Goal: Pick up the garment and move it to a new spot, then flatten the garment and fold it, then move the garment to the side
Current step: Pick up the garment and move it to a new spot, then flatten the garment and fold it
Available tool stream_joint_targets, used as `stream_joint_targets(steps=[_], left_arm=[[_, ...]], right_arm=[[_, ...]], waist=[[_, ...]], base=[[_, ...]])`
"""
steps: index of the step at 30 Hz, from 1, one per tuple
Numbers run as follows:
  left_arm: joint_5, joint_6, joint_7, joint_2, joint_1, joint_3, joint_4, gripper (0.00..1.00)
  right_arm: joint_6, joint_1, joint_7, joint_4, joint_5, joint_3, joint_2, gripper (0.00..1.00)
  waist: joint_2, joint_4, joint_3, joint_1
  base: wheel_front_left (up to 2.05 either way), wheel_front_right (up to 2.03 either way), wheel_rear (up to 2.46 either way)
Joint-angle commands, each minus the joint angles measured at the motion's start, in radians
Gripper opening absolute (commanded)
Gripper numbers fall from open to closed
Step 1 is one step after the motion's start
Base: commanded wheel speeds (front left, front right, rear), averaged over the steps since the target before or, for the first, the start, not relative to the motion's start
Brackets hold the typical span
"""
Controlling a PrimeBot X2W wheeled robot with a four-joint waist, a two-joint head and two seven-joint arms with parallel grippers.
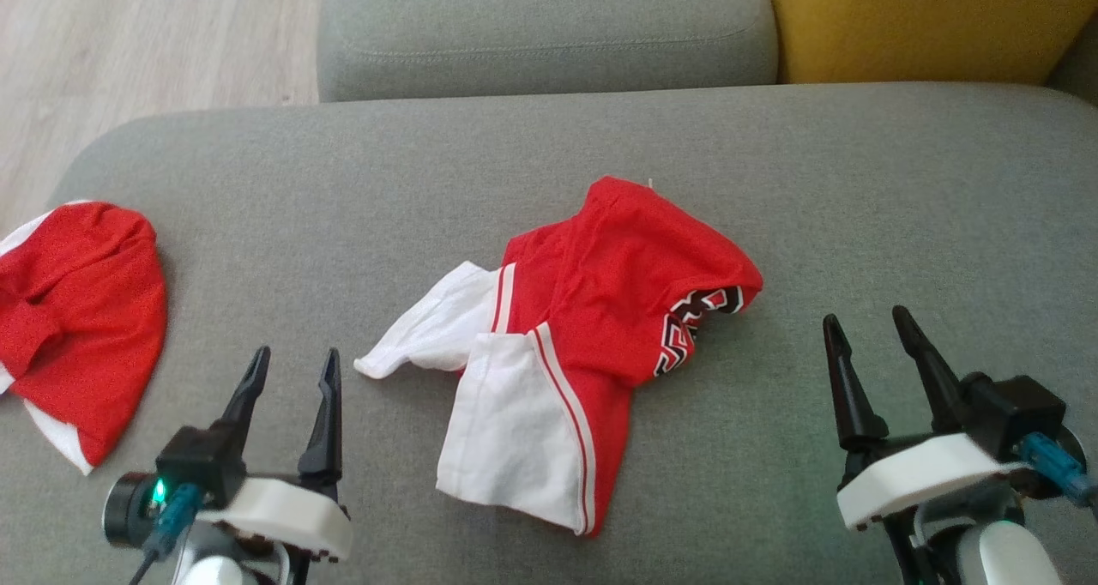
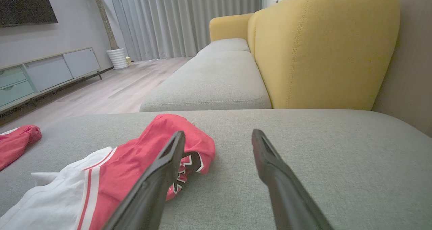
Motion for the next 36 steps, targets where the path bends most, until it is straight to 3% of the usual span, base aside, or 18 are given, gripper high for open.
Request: stream_joint_targets(steps=[1, 29, 36], left_arm=[[0.013, 0.003, -0.012, 0.024, -0.033, 0.037, -0.037, 1.0], [0.013, 0.022, -0.012, 0.027, -0.017, 0.027, -0.046, 1.0], [-0.027, -0.027, 0.057, -0.001, -0.021, -0.029, -0.044, 1.0]], right_arm=[[-0.001, -0.019, 0.002, -0.039, -0.007, 0.025, -0.003, 1.0], [-0.001, -0.014, 0.007, -0.039, -0.006, 0.021, -0.003, 1.0], [-0.001, -0.018, 0.008, -0.041, -0.003, 0.021, -0.003, 1.0]], waist=[[-0.0001, -0.004, -0.004, 0.0], [-0.0001, -0.015, -0.002, 0.0], [-0.0001, -0.014, 0.007, 0.0]], base=[[0.0, 0.0, 0.0], [0.0, 0.0, 0.0], [0.0, 0.0, 0.0]])
